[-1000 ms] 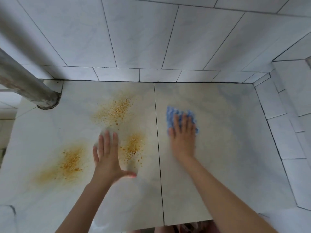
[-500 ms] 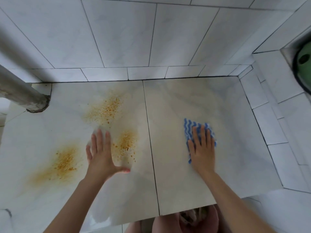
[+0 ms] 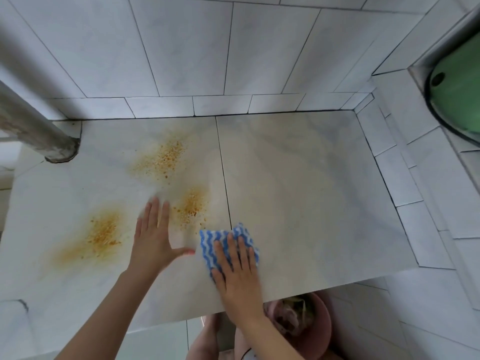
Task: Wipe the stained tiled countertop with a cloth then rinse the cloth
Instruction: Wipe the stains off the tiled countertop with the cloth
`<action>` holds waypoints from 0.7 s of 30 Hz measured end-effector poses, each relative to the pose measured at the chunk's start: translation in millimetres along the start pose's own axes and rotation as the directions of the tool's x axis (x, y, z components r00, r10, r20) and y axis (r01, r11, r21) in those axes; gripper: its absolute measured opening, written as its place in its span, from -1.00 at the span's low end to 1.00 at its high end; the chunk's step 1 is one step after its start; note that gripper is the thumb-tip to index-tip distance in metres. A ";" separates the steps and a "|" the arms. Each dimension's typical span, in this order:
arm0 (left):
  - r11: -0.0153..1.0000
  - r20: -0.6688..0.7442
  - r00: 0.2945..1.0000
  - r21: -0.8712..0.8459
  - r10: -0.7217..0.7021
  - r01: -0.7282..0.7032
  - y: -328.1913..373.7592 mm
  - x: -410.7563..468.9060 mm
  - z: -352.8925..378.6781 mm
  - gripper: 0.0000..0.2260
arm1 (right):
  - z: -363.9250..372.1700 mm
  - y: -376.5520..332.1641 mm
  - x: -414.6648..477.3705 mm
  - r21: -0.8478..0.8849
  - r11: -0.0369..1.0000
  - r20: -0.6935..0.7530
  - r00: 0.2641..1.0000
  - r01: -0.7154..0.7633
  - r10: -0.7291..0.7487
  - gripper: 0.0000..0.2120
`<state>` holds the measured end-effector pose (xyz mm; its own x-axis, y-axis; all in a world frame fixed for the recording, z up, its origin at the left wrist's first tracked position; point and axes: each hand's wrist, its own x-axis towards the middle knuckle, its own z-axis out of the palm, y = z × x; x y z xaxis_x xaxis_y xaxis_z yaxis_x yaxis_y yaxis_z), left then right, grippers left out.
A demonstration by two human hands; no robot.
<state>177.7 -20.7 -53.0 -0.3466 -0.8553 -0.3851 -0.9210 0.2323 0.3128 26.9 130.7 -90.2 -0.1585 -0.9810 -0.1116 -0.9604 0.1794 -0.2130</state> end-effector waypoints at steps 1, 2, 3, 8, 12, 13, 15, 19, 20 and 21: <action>1.000 0.000 1.000 -0.002 0.001 -0.001 0.4 0.2 -0.5 0.18 | -0.6 11.4 0.7 0.006 1.000 0.010 1.000 0.010 -0.010 -0.49; 1.000 -0.004 1.000 -0.009 0.001 -0.001 0.4 0.0 -0.8 0.18 | -1.0 26.3 1.2 0.003 1.000 0.014 1.000 -0.008 0.008 -0.49; 1.000 -0.009 1.000 -0.016 0.002 -0.002 0.0 -0.4 -0.5 0.17 | -2.3 43.4 1.1 -0.010 0.998 0.006 0.998 -0.060 0.060 -0.49; 0.999 -0.033 0.999 -0.039 0.013 -0.014 -1.7 -2.0 1.8 0.16 | -14.8 119.6 -9.8 -0.079 0.929 -0.065 0.932 -0.361 0.357 -0.47; 0.999 -0.045 0.999 -0.051 0.015 -0.018 -2.5 -1.8 2.9 0.16 | -14.7 100.3 -13.7 -0.029 0.857 -0.110 0.854 -0.515 0.509 -0.48; 0.999 -0.049 0.999 -0.050 0.016 -0.018 -2.3 -2.0 2.9 0.16 | -13.4 86.2 -14.2 0.001 0.849 -0.113 0.844 -0.528 0.525 -0.48; 0.999 -0.054 0.998 -0.046 0.017 -0.020 -1.7 -2.0 3.0 0.16 | -7.3 54.3 -17.8 0.025 0.884 -0.095 0.880 -0.466 0.466 -0.48; 0.999 -0.054 0.998 -0.036 0.008 -0.010 -1.6 -1.5 3.0 0.16 | 3.7 -7.5 -25.5 0.051 0.963 -0.032 0.963 -0.266 0.267 -0.48; 0.999 -0.053 0.999 -0.034 0.005 -0.007 -1.2 -1.5 3.0 0.16 | 5.4 -16.7 -26.7 0.050 0.972 -0.018 0.973 -0.231 0.232 -0.48; 0.999 -0.052 0.999 -0.032 0.003 -0.005 -1.0 -1.6 3.0 0.16 | 4.9 -21.4 -27.6 0.045 0.979 -0.003 0.980 -0.199 0.200 -0.48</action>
<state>178.7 -18.3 -55.2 -0.3396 -0.8777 -0.3381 -0.9132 0.2215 0.3422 52.9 154.3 -87.4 -0.3479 -0.9256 -0.1491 -0.8983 0.3746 -0.2298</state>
